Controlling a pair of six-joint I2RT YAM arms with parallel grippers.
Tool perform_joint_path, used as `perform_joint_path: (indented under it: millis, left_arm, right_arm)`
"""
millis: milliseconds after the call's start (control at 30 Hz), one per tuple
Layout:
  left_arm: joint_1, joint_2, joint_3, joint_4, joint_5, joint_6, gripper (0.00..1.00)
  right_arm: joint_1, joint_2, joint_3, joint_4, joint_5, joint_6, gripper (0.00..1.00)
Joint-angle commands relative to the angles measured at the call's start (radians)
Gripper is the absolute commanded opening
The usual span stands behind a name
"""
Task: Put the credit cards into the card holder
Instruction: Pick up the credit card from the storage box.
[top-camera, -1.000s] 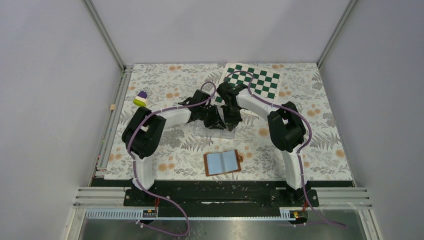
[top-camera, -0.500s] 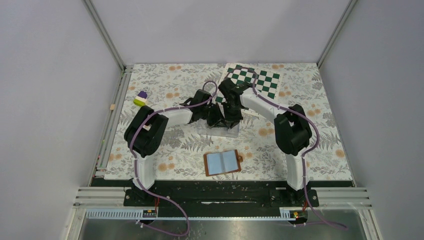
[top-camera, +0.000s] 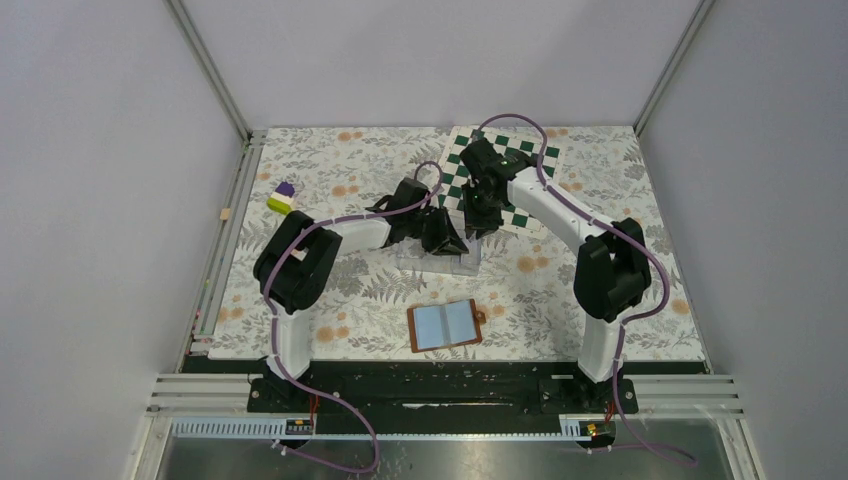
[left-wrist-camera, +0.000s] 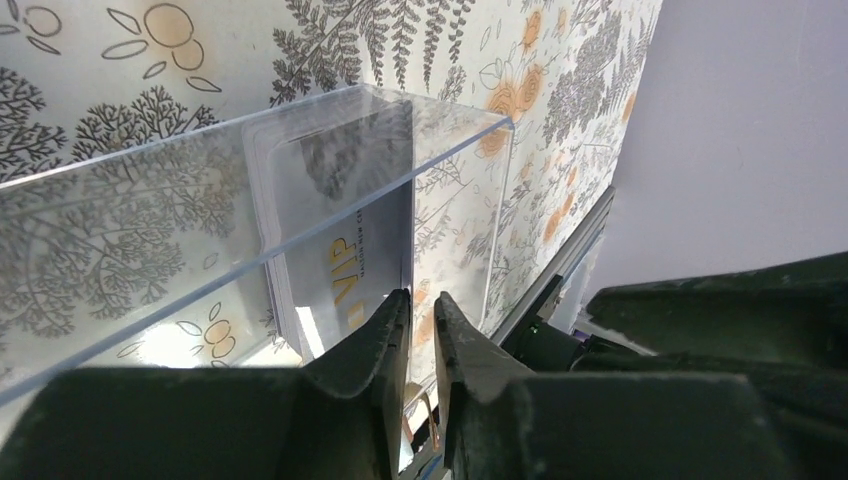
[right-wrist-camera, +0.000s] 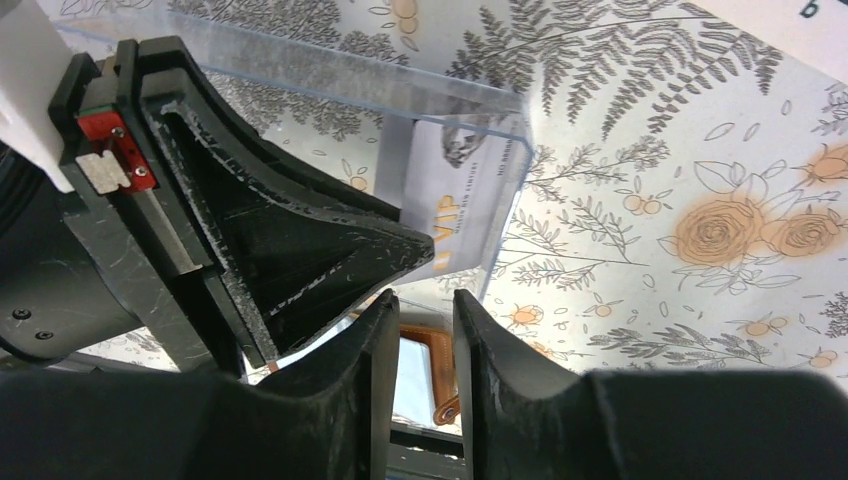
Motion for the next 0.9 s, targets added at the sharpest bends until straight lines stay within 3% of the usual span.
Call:
perform_joint_path:
  millis: [0, 67, 167, 233, 433, 633, 867]
  left_arm:
    - [-0.012, 0.020, 0.053, -0.006, 0.011, 0.015, 0.16]
    - [-0.014, 0.028, 0.066, -0.034, 0.004, 0.026, 0.16]
    - [-0.016, 0.025, 0.069, -0.052, -0.006, 0.035, 0.00]
    - [-0.016, 0.005, 0.057, -0.053, -0.023, 0.035, 0.00]
    - [-0.004, -0.180, 0.010, -0.119, -0.113, 0.075, 0.00]
    - [0.052, -0.468, -0.127, -0.113, -0.155, 0.067, 0.00]
    - [0.144, -0.746, -0.378, 0.124, 0.044, -0.094, 0.00]
  right_arm:
    - [-0.028, -0.063, -0.021, -0.019, 0.029, -0.010, 0.34]
    - [-0.040, -0.068, -0.029, -0.018, 0.027, -0.013, 0.34]
    - [-0.052, -0.077, -0.039, -0.018, 0.023, -0.019, 0.34]
    - [-0.061, -0.086, -0.047, -0.018, 0.024, -0.024, 0.35]
    - [-0.095, -0.143, -0.062, -0.003, -0.050, -0.037, 0.55]
    - [-0.130, -0.260, -0.138, 0.151, -0.293, 0.018, 0.64]
    - [-0.148, -0.300, -0.244, 0.442, -0.687, 0.152, 0.62]
